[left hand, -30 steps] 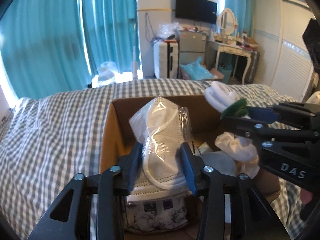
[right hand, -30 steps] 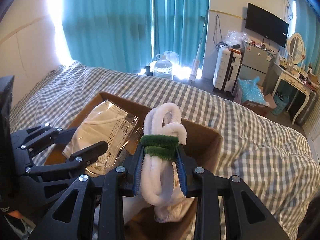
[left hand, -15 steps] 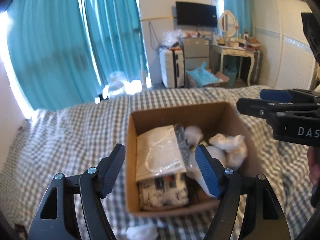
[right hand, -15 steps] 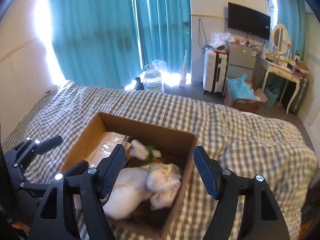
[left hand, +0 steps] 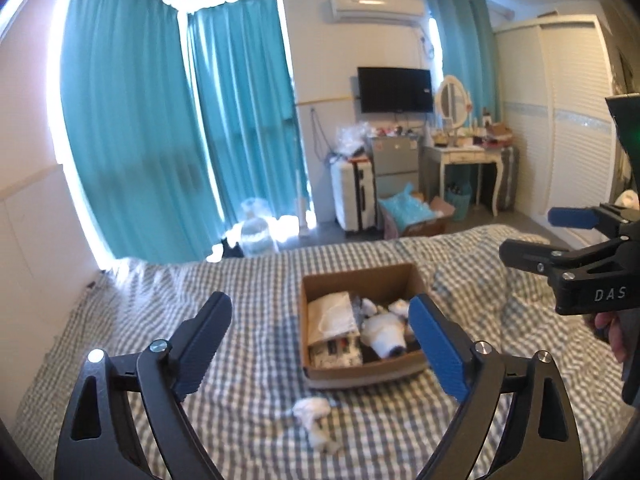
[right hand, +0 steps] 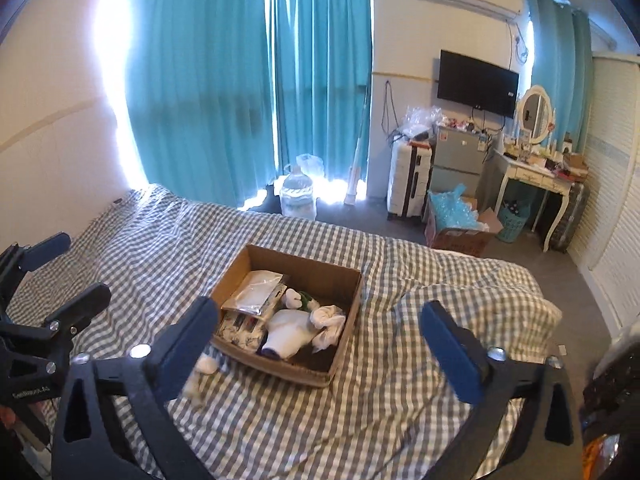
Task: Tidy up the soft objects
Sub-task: 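Grasp the white sock on the sheet with the left tool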
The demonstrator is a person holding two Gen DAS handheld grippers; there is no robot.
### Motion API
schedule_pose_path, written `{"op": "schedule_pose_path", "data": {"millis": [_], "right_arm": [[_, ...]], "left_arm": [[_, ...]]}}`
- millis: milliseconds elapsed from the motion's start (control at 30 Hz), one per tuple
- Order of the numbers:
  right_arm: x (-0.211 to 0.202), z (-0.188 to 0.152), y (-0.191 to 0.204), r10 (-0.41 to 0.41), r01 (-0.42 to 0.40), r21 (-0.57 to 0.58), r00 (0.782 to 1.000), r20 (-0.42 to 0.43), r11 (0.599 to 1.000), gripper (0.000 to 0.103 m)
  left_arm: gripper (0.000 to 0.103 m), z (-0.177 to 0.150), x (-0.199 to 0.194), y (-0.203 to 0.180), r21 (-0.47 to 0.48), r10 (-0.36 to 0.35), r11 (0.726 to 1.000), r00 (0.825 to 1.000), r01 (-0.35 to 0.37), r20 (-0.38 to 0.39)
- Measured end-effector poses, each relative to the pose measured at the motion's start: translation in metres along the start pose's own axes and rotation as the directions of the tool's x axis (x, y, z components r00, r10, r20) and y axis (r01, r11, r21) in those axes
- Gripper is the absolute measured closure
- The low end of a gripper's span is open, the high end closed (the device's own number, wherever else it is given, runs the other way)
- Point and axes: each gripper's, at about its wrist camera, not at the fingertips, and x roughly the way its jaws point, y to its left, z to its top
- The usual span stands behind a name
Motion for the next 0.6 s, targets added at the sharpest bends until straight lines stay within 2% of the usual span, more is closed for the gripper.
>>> {"op": "schedule_pose_path", "data": {"millis": [167, 267, 367, 467, 600], "right_arm": [[-0.02, -0.015, 0.012, -0.036, 0.036, -0.007, 0.999, -0.006, 0.999, 0.0], [-0.014, -0.032, 0.019, -0.03, 0.03, -0.004, 0.999, -0.011, 1.0, 0.0], [0.01, -0.056, 0.022, -0.039, 0.039, 0.001, 0.998, -0.046, 0.999, 0.0], [0.045, -0.08, 0.023, -0.061, 0.062, 0.002, 0.994, -0.093, 0.998, 0.0], [0.097, -0.113, 0.022, -0.05, 0.054, 0.02, 0.986, -0.158, 0.998, 0.0]], "left_arm": [[0.011, -0.014, -0.017, 0.002, -0.007, 0.011, 1.0, 1.0, -0.011, 0.01], [0.011, -0.035, -0.004, 0.008, -0.035, 0.008, 0.999, 1.0, -0.009, -0.019], [0.011, -0.062, 0.012, 0.008, -0.073, 0.015, 0.997, 0.998, -0.019, -0.056], [0.011, -0.096, 0.046, 0.012, -0.099, 0.043, 0.993, 0.989, -0.057, -0.138], [0.013, -0.146, 0.1, 0.014, -0.145, 0.042, 0.986, 0.967, -0.08, -0.25]]}}
